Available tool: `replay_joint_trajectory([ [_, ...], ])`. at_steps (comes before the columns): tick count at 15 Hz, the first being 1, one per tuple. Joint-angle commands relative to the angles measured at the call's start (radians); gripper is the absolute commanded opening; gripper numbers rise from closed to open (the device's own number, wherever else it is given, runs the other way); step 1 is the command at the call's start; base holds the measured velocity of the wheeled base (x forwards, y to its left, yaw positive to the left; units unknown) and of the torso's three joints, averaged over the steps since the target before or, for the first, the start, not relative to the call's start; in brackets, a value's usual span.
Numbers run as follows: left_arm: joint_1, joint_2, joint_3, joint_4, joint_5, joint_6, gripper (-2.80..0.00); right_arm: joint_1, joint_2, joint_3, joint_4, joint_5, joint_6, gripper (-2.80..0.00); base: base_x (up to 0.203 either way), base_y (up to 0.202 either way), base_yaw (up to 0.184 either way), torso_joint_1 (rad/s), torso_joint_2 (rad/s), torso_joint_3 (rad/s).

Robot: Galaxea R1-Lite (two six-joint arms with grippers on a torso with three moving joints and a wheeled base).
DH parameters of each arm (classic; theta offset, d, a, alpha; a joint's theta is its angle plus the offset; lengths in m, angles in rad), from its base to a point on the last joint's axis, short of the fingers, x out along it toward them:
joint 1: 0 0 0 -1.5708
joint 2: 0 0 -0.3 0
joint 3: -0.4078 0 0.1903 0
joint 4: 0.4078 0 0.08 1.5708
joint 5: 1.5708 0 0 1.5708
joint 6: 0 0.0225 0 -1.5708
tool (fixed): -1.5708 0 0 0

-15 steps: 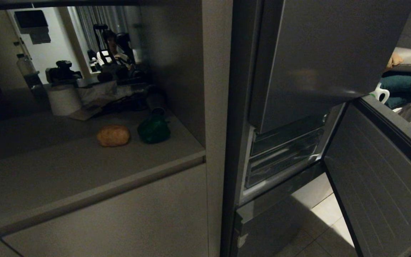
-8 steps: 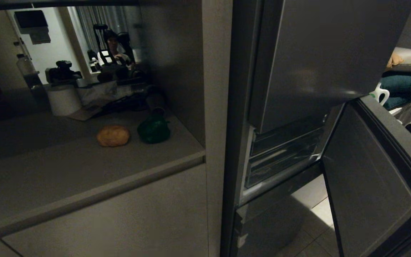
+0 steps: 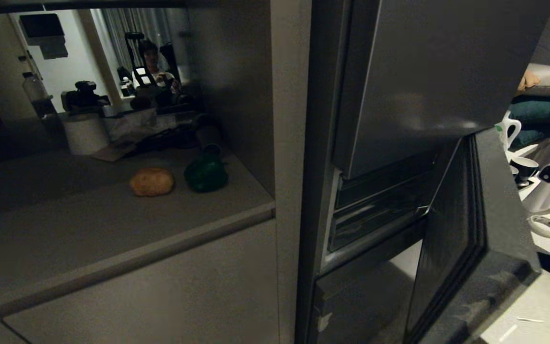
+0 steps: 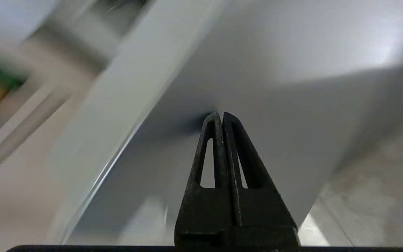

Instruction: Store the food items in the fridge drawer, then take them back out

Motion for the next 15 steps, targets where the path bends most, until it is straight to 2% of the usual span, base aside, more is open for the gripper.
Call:
replay_joint_trajectory([
  [1,0.001,0.001,0.0,0.0,0.0,0.0,-2.8,0.147,0.115,-0.061,-0.038,0.002,-0.001,-2.8,0.0,0.0,0.0,0.0,0.0,0.0],
  [4,-0.001,0.001,0.0,-0.002,0.0,0.0,-2.8,0.247,0.273,-0.158,-0.142,0.001,-0.004,-2.8,0.0,0.0,0.0,0.0,0.0,0.0],
  [8,0.001,0.001,0.0,-0.002,0.0,0.0,-2.8,0.303,0.523,-0.32,-0.243,-0.02,-0.002,-2.8,0.0,0.0,0.0,0.0,0.0,0.0],
  [12,0.001,0.001,0.0,-0.001,0.0,0.0,-2.8,0.361,0.729,-0.513,-0.289,-0.134,0.005,-2.8,0.0,0.0,0.0,0.0,0.0,0.0],
  [15,0.0,0.001,0.0,-0.001,0.0,0.0,-2.8,0.363,0.674,-0.469,-0.301,-0.145,0.05,-2.8,0.0,0.0,0.0,0.0,0.0,0.0],
])
